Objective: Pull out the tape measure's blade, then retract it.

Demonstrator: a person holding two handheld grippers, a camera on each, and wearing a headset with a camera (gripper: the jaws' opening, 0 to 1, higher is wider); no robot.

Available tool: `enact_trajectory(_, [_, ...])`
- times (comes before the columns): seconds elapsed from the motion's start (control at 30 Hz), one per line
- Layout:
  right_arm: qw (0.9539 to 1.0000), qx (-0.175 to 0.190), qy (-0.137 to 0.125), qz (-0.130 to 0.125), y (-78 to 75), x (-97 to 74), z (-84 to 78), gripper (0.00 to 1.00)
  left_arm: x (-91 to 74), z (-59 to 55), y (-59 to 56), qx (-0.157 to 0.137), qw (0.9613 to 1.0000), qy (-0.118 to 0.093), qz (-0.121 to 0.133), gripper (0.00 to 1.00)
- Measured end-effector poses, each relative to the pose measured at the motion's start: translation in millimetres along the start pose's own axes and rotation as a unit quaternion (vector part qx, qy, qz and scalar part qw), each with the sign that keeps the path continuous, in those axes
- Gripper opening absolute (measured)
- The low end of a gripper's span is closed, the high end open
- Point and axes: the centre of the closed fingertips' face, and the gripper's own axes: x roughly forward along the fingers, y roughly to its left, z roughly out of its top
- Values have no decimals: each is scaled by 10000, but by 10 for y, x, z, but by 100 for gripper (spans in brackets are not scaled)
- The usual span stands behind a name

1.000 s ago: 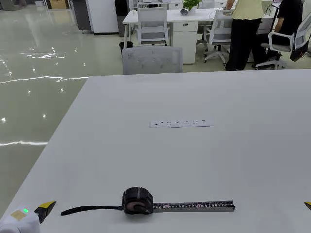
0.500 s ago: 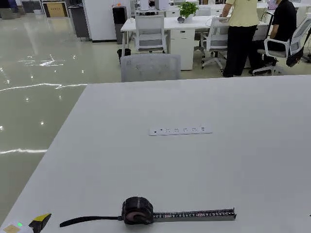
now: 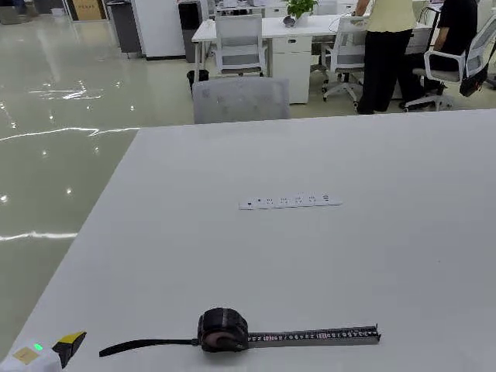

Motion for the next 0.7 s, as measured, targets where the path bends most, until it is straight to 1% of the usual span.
enact_trajectory(0.13, [10000, -32, -39, 9, -13, 5, 35, 100, 5, 2, -26, -27, 10000, 43, 12, 100])
enact_trajectory(0.27, [9999, -14, -99, 10, -26, 18, 57, 100, 18, -4, -58, 40, 9999, 117, -16, 100])
enact_trajectory(0.33, [10000, 27, -37, 63, -6, 28, 24, 100, 29, 28, -67, 46, 9999, 111, -15, 100])
enact_trajectory(0.37, [9999, 40, -2, 126, 19, 39, 6, 100, 40, 57, -73, 17, 9999, 104, 2, 100])
enact_trajectory(0.4, [9998, 86, 12, 195, 48, 54, 3, 100, 52, 75, -72, -91, 9999, 119, 15, 100])
enact_trajectory(0.43, [9997, 59, 58, 213, 53, 70, -3, 100, 61, 95, -89, -262, 9996, 133, -3, 100])
enact_trajectory(0.47, [9996, -66, 159, 244, 60, 83, -10, 100, 81, 159, -100, -267, 9996, 76, -28, 100])
enact_trajectory(0.57, [9989, -295, 133, 352, 87, 107, 83, 99, 154, 238, -141, -214, 9997, 94, -8, 100])
enact_trajectory(0.6, [9984, -389, 139, 379, 75, 125, 77, 99, 175, 266, -165, -198, 9998, 69, -13, 100])
enact_trajectory(0.67, [9959, -642, 170, 618, 123, 179, 120, 97, 251, 296, -190, -186, 9998, 65, 5, 100])
enact_trajectory(0.7, [9935, -792, 289, 758, 157, 207, 119, 98, 285, 326, -226, -199, 9998, 54, -3, 100])
